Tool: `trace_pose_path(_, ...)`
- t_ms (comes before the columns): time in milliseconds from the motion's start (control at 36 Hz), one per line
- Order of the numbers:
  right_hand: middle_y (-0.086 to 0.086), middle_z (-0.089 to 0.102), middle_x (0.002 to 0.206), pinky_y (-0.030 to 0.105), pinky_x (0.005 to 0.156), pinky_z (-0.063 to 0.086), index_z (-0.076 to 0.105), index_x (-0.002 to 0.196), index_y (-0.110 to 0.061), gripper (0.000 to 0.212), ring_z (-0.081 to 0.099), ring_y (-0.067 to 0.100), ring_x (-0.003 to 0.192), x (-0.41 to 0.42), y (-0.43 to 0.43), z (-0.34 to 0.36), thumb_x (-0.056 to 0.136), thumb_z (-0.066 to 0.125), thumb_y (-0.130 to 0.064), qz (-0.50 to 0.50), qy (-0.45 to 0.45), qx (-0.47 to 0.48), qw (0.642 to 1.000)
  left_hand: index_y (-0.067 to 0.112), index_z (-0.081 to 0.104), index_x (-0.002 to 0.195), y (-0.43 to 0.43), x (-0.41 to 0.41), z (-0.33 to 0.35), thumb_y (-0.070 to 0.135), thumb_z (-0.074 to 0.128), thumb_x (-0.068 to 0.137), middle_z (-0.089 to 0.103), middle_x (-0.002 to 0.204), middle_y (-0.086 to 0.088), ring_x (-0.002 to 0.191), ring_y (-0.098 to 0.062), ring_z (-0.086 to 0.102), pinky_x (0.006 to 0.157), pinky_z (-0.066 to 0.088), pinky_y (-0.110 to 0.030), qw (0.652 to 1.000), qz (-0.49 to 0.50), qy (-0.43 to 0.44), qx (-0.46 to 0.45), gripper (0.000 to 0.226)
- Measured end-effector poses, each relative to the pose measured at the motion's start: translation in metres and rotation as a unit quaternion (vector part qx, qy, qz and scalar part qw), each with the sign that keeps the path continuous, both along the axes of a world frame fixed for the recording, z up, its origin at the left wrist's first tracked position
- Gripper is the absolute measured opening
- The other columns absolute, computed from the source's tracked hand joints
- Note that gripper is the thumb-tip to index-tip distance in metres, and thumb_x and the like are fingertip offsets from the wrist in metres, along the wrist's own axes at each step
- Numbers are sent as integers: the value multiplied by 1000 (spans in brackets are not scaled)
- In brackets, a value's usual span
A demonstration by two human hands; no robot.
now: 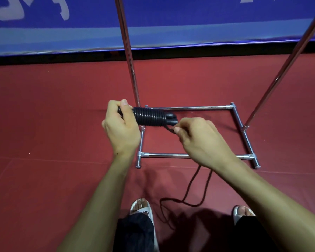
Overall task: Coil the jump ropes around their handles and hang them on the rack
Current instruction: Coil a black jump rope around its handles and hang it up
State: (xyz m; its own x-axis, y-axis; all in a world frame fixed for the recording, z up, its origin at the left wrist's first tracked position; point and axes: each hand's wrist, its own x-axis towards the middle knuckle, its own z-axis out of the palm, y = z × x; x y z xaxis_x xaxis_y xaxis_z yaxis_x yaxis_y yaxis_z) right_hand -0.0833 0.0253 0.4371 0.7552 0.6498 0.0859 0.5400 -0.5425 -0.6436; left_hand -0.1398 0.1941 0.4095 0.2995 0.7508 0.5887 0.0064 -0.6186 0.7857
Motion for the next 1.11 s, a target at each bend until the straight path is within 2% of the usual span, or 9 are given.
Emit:
trace_pose_path(83, -3, 58, 72, 35, 74, 46, 61, 101, -22, 19, 55, 27, 84, 2, -2, -1, 89, 66, -36, 2, -31, -20, 999, 1, 53, 77, -4, -2, 2, 17, 43, 98, 46, 59, 14, 56, -5, 48, 57, 35, -23, 999, -18, 17, 32, 29)
trace_pose_path(194, 3, 68, 87, 39, 74, 50, 64, 97, -27, 14, 62, 33, 88, 15, -8, 1, 90, 64, -39, 32, -82, -36, 995, -3, 53, 76, -6, -7, 7, 24, 41, 97, 51, 57, -7, 56, -23, 45, 54, 37, -40, 996, -47, 34, 72, 36)
trace_pose_path(333, -4, 60, 84, 39, 71, 49, 74, 87, -25, 14, 56, 23, 77, 34, -15, 12, 89, 67, -37, 97, -73, -38, 992, 1, 53, 76, -6, -13, 9, 28, 41, 96, 48, 55, 3, 51, -24, 45, 50, 38, -41, 987, -128, 68, 71, 36)
trace_pose_path(444, 0, 69, 63, 22, 58, 42, 75, 77, -19, 7, 57, 11, 56, 42, -19, 19, 84, 76, -21, 125, 51, -4, 991, 5, 53, 73, -9, -18, 16, 28, 44, 95, 50, 57, -19, 50, -28, 44, 48, 36, -42, 977, -190, 79, 62, 33)
trace_pose_path(528, 7, 62, 52, 18, 39, 29, 67, 82, -3, 5, 41, 7, 36, 42, -21, 20, 87, 69, -2, 107, 243, 70, 961, 17, 54, 70, -12, -20, 20, 29, 46, 93, 49, 54, -10, 47, -18, 42, 46, 35, -33, 970, -219, 92, 49, 27)
trace_pose_path(667, 9, 54, 50, 16, 36, 21, 57, 79, -11, 13, 30, 7, 33, 51, -24, 13, 86, 66, -6, 103, 453, 58, 884, 18, 54, 68, -14, -20, 22, 19, 48, 93, 46, 53, 4, 48, -3, 41, 47, 34, -19, 959, -266, 102, -14, 26)
trace_pose_path(833, 11, 64, 63, 28, 56, 38, 64, 73, -13, 23, 51, 22, 59, 57, -30, 12, 65, 84, -5, 263, 367, 93, 887, 18, 56, 64, -14, -20, 21, 19, 48, 92, 52, 54, 11, 50, -1, 43, 49, 36, -18, 942, -315, 100, -66, 29)
trace_pose_path(972, 5, 58, 59, 21, 45, 38, 58, 68, -2, 20, 45, 14, 46, 58, -32, 16, 65, 77, -6, 274, 329, 146, 892, 24, 60, 61, -13, -19, 19, 33, 52, 87, 56, 57, 8, 53, -11, 46, 53, 37, -27, 927, -344, 55, -138, 29)
trace_pose_path(1111, 20, 55, 68, 21, 44, 35, 59, 71, -8, 19, 43, 15, 46, 58, -29, 13, 71, 79, -9, 257, 327, 204, 886, 24, 61, 60, -15, -17, 19, 33, 53, 87, 46, 54, 1, 50, -16, 36, 48, 29, -27, 917, -354, -1, -185, 29)
